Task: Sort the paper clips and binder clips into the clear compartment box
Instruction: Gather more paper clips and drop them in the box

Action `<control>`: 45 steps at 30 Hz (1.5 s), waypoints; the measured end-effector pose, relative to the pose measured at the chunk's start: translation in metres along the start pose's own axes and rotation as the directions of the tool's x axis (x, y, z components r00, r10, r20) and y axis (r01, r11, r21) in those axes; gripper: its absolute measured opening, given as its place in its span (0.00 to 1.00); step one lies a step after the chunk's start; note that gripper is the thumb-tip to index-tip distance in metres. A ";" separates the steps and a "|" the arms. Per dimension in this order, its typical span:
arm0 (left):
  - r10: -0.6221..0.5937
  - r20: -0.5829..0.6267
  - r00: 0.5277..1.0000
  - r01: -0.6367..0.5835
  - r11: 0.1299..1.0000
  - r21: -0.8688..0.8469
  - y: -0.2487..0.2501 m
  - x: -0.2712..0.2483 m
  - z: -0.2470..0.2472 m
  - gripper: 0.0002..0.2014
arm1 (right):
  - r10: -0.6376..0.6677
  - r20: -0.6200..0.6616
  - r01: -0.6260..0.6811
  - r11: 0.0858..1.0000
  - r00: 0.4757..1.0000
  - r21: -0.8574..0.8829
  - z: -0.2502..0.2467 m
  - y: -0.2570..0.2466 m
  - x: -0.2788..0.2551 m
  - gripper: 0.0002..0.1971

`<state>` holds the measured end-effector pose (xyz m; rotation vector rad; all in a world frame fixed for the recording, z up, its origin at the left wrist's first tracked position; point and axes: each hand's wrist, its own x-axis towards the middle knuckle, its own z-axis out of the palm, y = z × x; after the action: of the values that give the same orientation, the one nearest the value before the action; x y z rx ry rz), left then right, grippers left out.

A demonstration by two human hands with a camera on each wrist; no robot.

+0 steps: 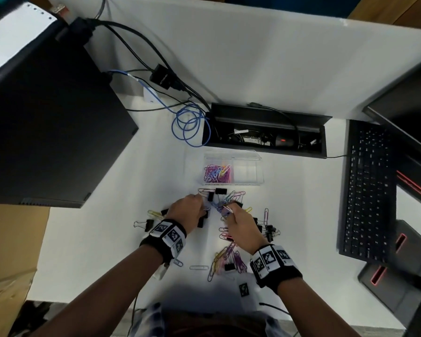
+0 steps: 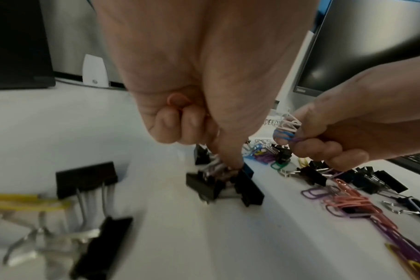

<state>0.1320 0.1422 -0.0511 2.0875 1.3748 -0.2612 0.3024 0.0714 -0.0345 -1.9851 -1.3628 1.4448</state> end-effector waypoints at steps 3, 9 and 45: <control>0.005 0.056 0.998 -0.003 0.999 -0.037 -0.006 -0.003 -0.001 0.13 | 0.022 -0.022 -0.021 0.998 0.999 0.058 0.003 -0.005 -0.001 0.11; -0.048 0.103 0.994 0.077 0.950 -0.302 -0.021 -0.020 -0.014 0.10 | 0.074 0.032 -0.079 0.975 0.997 0.208 0.004 -0.012 -0.009 0.13; 0.038 -0.080 0.996 -0.059 0.959 -0.276 -0.006 -0.008 -0.016 0.15 | -0.127 -0.171 0.078 0.960 0.977 -0.269 -0.027 -0.007 0.019 0.15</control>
<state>0.1203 0.1470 -0.0367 1.9083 1.3172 0.0305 0.3232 0.0981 -0.0282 -2.1095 -1.6128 1.0478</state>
